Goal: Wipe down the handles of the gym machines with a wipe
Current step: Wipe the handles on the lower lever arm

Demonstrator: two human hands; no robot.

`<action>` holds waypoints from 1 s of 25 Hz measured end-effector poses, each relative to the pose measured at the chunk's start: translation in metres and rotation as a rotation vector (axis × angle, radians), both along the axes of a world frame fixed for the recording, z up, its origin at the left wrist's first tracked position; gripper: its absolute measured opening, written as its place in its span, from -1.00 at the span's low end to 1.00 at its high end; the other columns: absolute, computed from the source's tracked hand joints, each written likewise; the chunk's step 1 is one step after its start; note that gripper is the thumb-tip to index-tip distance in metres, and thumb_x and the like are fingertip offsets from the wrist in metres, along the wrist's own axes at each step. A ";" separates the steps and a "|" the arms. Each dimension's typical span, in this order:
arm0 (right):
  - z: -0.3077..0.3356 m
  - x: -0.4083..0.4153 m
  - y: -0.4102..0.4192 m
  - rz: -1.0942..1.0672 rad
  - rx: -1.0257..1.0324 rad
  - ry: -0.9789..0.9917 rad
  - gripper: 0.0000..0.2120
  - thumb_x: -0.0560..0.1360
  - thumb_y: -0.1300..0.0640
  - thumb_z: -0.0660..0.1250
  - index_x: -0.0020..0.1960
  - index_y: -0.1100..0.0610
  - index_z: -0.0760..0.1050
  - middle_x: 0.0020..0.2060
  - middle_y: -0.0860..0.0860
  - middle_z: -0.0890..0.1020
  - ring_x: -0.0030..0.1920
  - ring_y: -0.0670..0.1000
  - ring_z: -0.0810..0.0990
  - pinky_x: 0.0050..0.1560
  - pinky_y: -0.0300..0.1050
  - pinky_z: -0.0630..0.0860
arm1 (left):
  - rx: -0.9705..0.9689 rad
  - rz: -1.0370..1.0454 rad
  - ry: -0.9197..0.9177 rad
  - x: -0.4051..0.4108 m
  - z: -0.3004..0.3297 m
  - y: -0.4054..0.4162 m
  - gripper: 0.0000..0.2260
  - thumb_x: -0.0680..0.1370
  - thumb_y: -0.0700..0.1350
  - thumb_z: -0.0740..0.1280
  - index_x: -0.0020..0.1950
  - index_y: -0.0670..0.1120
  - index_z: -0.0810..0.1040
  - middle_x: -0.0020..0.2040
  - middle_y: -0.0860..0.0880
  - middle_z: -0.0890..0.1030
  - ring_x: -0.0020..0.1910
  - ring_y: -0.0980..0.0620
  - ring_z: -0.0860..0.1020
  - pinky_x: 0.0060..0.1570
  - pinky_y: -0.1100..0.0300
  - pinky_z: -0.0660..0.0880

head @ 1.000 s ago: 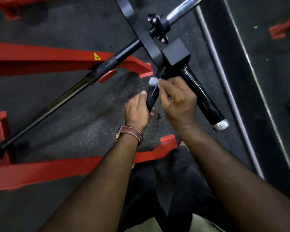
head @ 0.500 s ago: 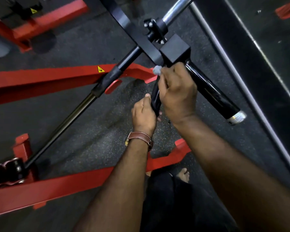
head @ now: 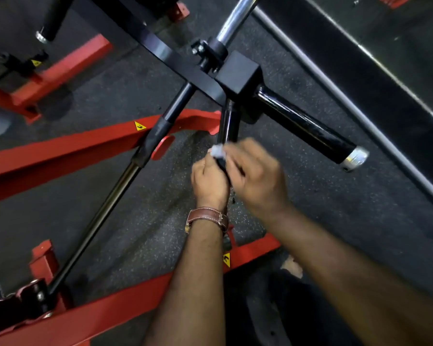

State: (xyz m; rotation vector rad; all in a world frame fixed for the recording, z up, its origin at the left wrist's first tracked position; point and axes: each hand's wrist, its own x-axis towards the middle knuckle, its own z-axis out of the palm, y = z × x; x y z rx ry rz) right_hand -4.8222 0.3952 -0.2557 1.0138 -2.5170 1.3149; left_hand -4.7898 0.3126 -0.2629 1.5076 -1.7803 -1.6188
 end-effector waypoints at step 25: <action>0.011 0.021 -0.038 -0.271 0.208 0.197 -0.86 0.54 0.23 0.42 -0.19 0.24 0.60 -0.29 0.13 0.49 -0.33 0.14 0.47 -0.38 -0.04 0.26 | 0.675 -0.060 0.067 0.005 0.012 -0.024 -0.69 0.61 -0.11 0.28 -0.33 -0.11 0.57 -0.40 -0.02 0.59 -0.43 0.04 0.56 -0.36 0.24 0.48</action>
